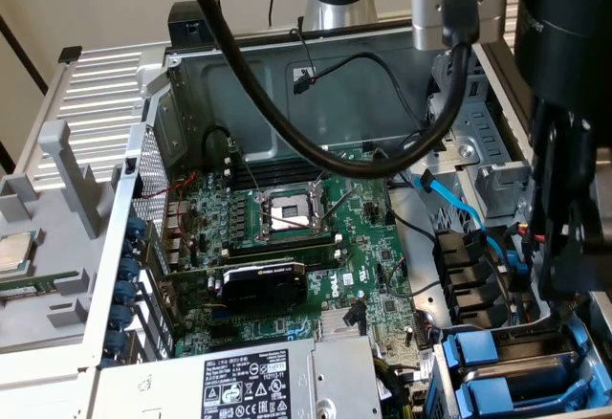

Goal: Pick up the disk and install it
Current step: 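Insert the first disk wire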

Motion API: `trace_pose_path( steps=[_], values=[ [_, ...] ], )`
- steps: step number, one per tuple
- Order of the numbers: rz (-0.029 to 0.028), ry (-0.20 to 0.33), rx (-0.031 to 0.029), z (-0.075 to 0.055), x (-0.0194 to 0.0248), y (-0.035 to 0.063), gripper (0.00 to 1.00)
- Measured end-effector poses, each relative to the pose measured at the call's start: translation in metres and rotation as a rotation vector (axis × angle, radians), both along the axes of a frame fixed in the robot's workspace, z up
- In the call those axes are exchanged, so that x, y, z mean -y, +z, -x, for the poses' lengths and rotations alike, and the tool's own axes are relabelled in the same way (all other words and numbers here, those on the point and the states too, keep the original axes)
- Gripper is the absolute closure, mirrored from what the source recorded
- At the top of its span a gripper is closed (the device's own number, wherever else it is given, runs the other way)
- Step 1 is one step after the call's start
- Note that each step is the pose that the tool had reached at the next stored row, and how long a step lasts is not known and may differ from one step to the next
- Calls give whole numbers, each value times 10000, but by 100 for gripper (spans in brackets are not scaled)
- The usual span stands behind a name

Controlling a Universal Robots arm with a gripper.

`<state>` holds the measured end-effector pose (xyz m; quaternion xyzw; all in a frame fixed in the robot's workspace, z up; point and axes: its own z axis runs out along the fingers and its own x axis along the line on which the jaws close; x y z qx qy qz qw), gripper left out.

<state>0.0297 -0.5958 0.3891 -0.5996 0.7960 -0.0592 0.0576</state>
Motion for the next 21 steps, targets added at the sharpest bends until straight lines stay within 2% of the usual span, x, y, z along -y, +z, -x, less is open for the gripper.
trace_pose_path(
  steps=[6,13,17,21],
  values=[
    [-158,420,0,-1,3,-16,51],
    [-270,1114,0,-1,10,-27,51],
    [-347,1236,2,-1,51,-38,51],
    [-373,1325,2,0,118,-54,51]
  ],
)
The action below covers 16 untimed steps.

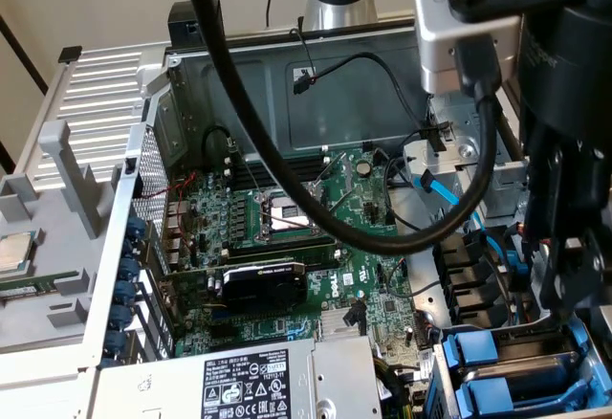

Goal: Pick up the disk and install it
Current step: 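Insert the first disk wire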

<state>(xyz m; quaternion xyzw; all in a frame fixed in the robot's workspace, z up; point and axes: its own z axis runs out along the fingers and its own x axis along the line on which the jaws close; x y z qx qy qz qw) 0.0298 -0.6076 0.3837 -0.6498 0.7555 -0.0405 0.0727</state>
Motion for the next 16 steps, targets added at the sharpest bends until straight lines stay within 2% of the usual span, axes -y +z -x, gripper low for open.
trace_pose_path(
  steps=[3,10,16],
  values=[
    [-14,134,-1,2,32,-15,51],
    [-19,842,-17,9,54,-66,51],
    [-19,1327,-26,10,83,-173,51]
  ],
)
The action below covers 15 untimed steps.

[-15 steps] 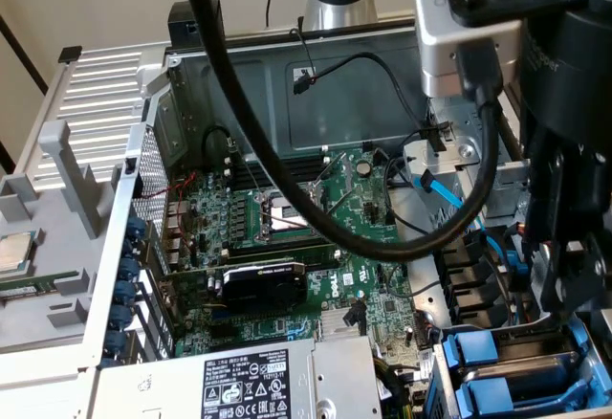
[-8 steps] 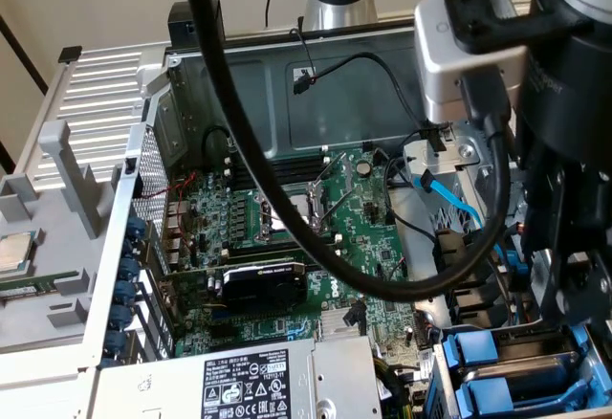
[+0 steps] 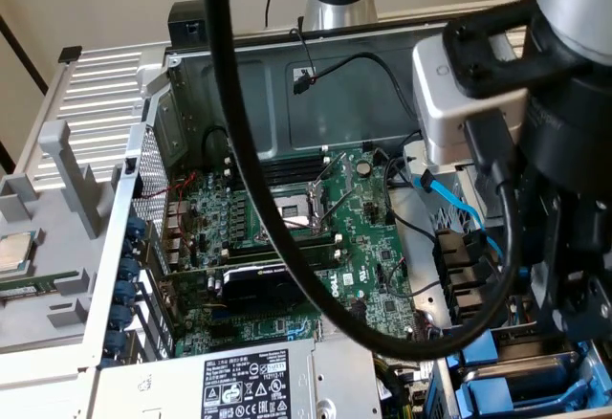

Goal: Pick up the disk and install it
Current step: 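Insert the first disk wire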

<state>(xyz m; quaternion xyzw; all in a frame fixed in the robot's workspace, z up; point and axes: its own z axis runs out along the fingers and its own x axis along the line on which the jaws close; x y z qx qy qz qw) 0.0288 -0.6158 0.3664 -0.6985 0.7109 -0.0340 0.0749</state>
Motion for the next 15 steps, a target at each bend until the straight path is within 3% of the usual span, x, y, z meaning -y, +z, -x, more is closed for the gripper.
trace_pose_path(
  steps=[6,9,10,12,15],
  values=[
    [-11,470,0,-1,29,-70,51],
    [-96,477,2,0,91,-71,51],
    [-140,479,3,-1,109,-71,51],
    [-288,488,7,-1,132,-71,51],
    [-588,522,15,-7,149,-71,51]
  ],
)
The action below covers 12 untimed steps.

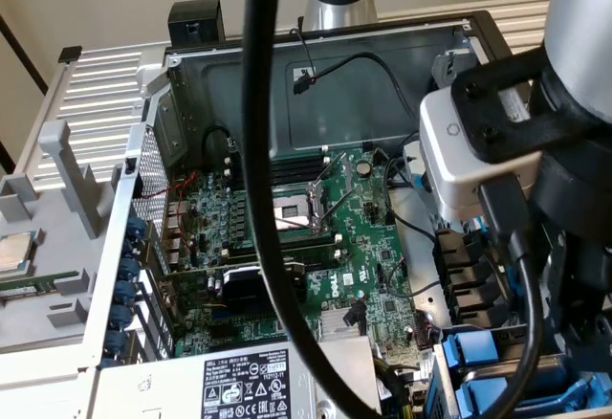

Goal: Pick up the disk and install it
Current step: 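Insert the first disk wire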

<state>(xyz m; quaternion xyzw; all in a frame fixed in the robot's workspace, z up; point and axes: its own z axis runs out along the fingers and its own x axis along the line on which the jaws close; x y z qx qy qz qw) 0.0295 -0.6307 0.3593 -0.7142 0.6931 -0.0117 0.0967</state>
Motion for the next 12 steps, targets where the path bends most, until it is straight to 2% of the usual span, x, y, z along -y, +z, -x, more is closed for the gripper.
trace_pose_path(
  steps=[1,2,7,9,12],
  values=[
    [-64,15,1,-2,7,-1,51],
    [-89,29,1,-3,16,0,51],
    [-125,97,0,-25,77,-4,51],
    [-159,125,0,-54,90,-7,51],
    [-284,143,1,-107,112,-8,51]
  ],
)
